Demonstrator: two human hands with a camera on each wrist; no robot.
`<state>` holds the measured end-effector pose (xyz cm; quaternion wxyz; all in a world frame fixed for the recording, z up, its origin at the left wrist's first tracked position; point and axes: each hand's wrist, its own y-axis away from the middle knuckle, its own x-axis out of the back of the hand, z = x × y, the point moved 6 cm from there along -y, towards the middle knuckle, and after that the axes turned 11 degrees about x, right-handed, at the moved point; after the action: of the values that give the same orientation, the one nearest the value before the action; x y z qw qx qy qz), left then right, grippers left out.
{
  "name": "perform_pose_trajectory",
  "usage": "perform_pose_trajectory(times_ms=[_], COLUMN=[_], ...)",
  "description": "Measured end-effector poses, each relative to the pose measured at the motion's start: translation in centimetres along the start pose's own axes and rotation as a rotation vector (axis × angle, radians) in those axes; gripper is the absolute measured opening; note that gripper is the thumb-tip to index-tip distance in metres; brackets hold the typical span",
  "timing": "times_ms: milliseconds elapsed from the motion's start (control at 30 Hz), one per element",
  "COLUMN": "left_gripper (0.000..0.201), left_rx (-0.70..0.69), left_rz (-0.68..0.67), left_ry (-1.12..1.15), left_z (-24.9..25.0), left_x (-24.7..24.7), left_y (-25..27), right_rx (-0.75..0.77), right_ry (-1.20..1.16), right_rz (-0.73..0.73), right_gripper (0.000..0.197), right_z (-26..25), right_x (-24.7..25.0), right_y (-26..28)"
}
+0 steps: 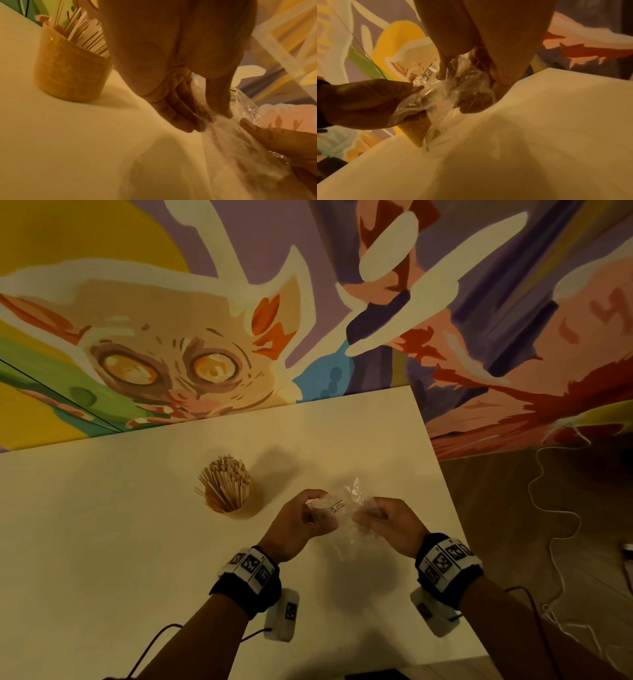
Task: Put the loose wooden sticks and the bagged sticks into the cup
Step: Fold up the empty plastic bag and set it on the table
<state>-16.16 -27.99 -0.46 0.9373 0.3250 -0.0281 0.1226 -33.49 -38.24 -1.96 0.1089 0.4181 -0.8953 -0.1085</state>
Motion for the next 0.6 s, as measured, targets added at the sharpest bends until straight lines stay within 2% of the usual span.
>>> perform_pose_trajectory(times_ms=[100, 167, 200, 267, 333, 400, 500, 600], left_gripper=[0.048, 0.052, 0.053, 0.050, 0.044, 0.044, 0.054, 0.061], left_rx=[0.066, 0.105, 0.094, -0.045, -0.202, -0.265, -0.276, -0.236], left_rz=[0.086, 0.210, 0.286, 0.396, 0.340, 0.202, 0.088, 0.061], left_ry=[0.017, -0.096, -0.197, -0.454, -0.664, -0.874, -1.100, -1.173], left_z=[-1.5, -2.6, -2.8, -2.6, -2.6, -3.4, -5.0, -5.8], left_x=[0.4, 0.7, 0.8, 0.4, -1.0, -2.5, -3.8, -3.9], left_y=[-1.3, -2.1, -2.3, -2.3, -2.3, -2.5, -2.8, -3.1], right_rx=[-0.125, -0.190, -0.222, -0.277, -0.295, -0.257, -0.141, 0.095], right_ry=[-0.024, -0.006, 0.011, 0.036, 0.066, 0.173, 0.491, 0.931], right_rz=[0.024, 0.033, 0.048, 0.090, 0.141, 0.147, 0.086, -0.024], right_gripper=[0.022, 0.019, 0.020, 0.023, 0.035, 0.053, 0.085, 0.094], right_z=[2.1, 3.7, 4.3, 5.1, 5.3, 5.2, 4.8, 4.6], right_x=[-0.4, -0.5, -0.6, -0.5, -0.4, -0.4, -0.9, -1.7], right_y=[-0.1, -0.2, -0.3, -0.4, -0.6, -0.9, -1.5, -2.1])
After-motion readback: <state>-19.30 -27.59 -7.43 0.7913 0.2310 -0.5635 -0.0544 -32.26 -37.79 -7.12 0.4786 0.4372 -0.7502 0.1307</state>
